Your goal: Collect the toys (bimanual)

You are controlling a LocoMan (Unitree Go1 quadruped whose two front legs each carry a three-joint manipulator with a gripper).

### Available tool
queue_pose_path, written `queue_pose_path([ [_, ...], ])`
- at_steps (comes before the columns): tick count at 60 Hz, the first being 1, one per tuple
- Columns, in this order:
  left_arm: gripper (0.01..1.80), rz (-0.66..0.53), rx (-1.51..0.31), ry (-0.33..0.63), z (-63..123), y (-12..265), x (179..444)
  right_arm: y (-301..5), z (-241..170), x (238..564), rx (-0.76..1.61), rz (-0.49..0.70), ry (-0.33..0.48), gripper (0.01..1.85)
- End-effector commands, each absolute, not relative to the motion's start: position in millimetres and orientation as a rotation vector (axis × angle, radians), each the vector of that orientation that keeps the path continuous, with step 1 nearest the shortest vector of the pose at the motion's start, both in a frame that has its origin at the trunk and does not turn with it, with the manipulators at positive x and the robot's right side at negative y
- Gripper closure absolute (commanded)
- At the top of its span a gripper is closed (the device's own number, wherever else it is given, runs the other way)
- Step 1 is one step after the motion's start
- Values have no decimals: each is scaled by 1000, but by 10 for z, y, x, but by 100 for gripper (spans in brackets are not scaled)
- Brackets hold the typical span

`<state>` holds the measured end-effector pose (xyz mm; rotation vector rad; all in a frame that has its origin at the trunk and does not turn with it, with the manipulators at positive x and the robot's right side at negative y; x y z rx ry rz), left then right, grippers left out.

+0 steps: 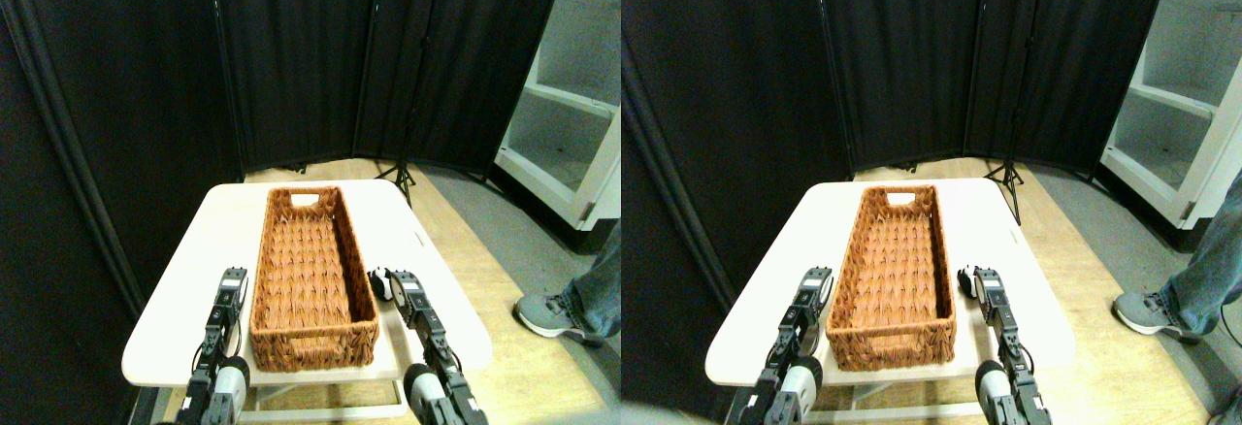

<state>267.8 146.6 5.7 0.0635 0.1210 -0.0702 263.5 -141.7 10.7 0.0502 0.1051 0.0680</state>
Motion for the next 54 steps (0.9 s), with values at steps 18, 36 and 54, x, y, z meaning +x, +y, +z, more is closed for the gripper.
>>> queue_pose_path([
  [18,180,-71,46,88,88,1480,2703,-1404,157,2648,21,81,70,159],
  [36,138,-127,114,98,89,1497,2697,-1426,156,2666,238,118,-50,151],
  [54,155,-166,98,68,111,1532,2732,-1486,383,2706,467,136,-4,136],
])
